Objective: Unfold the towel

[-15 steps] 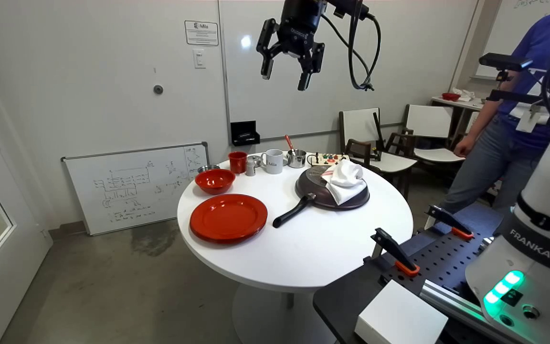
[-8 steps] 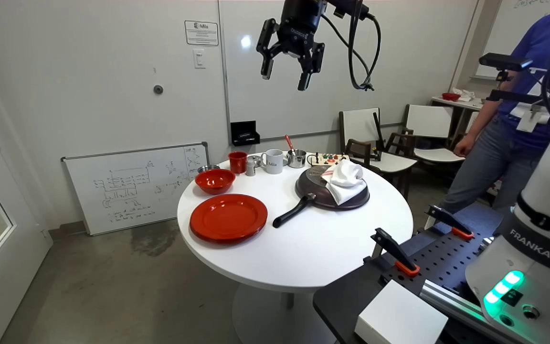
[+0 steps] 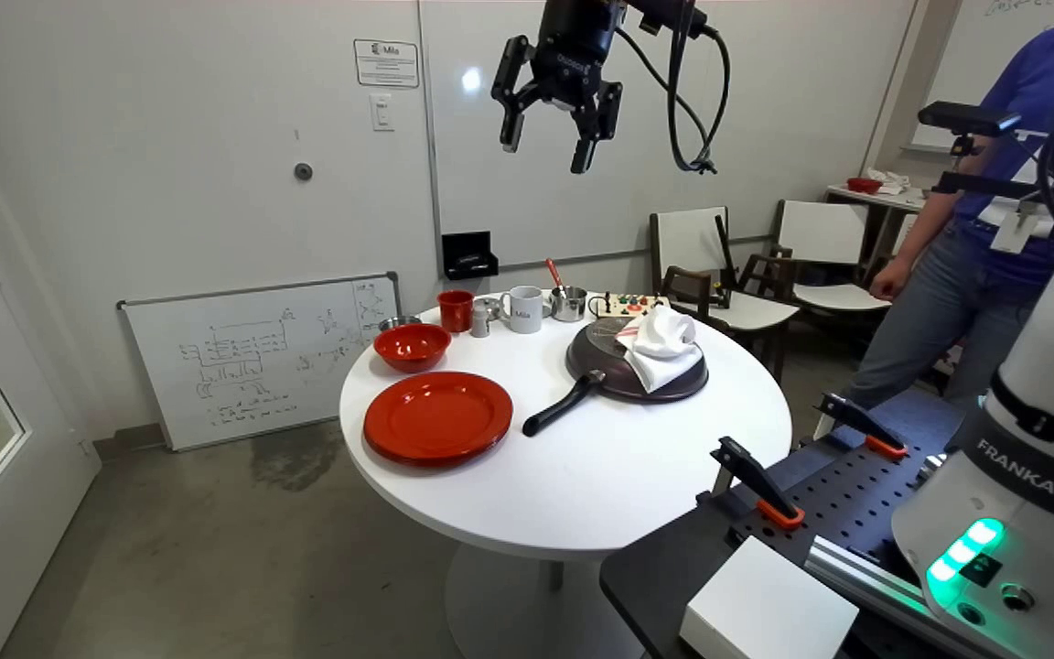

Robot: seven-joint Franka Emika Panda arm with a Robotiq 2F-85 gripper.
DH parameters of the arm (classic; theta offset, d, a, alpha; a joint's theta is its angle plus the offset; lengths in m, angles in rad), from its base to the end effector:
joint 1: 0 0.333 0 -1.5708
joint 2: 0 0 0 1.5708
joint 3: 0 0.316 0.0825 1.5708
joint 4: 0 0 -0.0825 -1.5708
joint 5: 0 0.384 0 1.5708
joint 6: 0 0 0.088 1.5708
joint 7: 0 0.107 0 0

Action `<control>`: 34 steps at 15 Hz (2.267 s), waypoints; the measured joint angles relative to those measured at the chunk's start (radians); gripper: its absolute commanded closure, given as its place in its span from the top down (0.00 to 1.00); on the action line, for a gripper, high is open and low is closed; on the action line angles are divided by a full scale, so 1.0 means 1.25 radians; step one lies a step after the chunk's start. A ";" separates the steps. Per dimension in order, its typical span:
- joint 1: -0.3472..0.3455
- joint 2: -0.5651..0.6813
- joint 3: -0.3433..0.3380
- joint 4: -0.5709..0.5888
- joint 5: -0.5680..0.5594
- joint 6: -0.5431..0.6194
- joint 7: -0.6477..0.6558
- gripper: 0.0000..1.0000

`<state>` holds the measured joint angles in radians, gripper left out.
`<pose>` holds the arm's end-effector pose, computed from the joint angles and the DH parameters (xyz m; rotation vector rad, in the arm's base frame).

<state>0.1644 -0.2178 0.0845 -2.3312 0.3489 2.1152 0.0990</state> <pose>0.4548 0.1326 0.4266 -2.8642 0.0483 0.0657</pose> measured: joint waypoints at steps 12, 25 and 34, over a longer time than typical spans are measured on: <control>-0.091 0.045 0.014 -0.038 -0.310 0.294 0.082 1.00; -0.264 0.379 -0.157 0.070 -0.271 0.458 0.250 1.00; -0.433 0.431 0.004 0.066 0.244 0.443 -0.021 1.00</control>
<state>-0.3768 0.3208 0.0890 -2.2491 0.6538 2.6695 0.0724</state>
